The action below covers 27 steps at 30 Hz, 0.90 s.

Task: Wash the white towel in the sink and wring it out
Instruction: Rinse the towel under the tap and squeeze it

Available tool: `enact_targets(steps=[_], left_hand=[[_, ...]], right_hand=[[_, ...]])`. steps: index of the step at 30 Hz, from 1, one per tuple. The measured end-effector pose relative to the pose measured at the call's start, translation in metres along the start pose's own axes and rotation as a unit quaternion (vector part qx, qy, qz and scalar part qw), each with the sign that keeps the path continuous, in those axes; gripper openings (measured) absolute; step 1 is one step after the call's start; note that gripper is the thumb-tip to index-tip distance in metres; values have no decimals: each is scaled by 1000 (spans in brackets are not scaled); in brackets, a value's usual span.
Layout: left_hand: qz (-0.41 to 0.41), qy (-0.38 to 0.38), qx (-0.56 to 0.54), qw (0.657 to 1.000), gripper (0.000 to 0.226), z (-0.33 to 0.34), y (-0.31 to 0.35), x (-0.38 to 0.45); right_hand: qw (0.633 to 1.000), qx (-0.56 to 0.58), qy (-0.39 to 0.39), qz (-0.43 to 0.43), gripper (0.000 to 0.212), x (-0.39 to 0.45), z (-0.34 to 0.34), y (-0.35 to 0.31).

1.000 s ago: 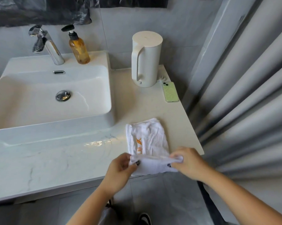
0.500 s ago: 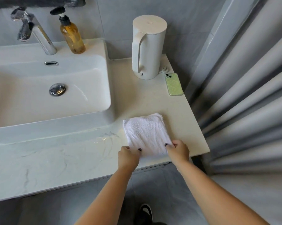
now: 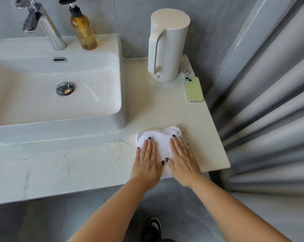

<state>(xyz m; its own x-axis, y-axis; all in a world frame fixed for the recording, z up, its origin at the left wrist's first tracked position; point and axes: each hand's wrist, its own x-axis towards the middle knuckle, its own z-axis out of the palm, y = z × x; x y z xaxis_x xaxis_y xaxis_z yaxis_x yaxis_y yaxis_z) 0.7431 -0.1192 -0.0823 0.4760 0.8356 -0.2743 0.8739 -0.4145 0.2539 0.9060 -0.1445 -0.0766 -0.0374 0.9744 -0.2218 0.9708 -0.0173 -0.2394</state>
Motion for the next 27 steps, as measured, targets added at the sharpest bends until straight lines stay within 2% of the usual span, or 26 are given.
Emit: enact_targets(steps=[6, 9, 11, 13, 14, 16, 18, 23, 27], left_hand=[[-12, 50, 16, 999, 72, 33, -9, 6], [-17, 18, 12, 1000, 74, 24, -7, 3], [-4, -7, 41, 999, 80, 9, -5, 1], [18, -25, 8, 999, 85, -15, -3, -5], [25, 4, -30, 999, 88, -29, -2, -11], [19, 102, -122, 987, 87, -54, -1, -25], [14, 181, -169, 969, 78, -81, -5, -38], [20, 283, -153, 947, 64, -134, -51, -74], [-55, 341, -186, 920, 62, -152, -112, -101]], right_hand=[[999, -28, 44, 10, 69, -1, 34, 9], [1000, -12, 21, 14, 71, -3, 25, 8], [1000, -2, -24, 10, 71, -3, 8, 4], [998, 22, -52, 6, 70, -6, -16, -5], [998, 42, -50, 6, 70, -7, -29, -12], [994, 110, 18, 7, 68, -10, -52, -31], [983, 173, 68, -3, 67, -9, -72, -52], [961, 248, 117, -47, 70, -1, -102, -118], [959, 243, 112, -98, 72, 0, -101, -189]])
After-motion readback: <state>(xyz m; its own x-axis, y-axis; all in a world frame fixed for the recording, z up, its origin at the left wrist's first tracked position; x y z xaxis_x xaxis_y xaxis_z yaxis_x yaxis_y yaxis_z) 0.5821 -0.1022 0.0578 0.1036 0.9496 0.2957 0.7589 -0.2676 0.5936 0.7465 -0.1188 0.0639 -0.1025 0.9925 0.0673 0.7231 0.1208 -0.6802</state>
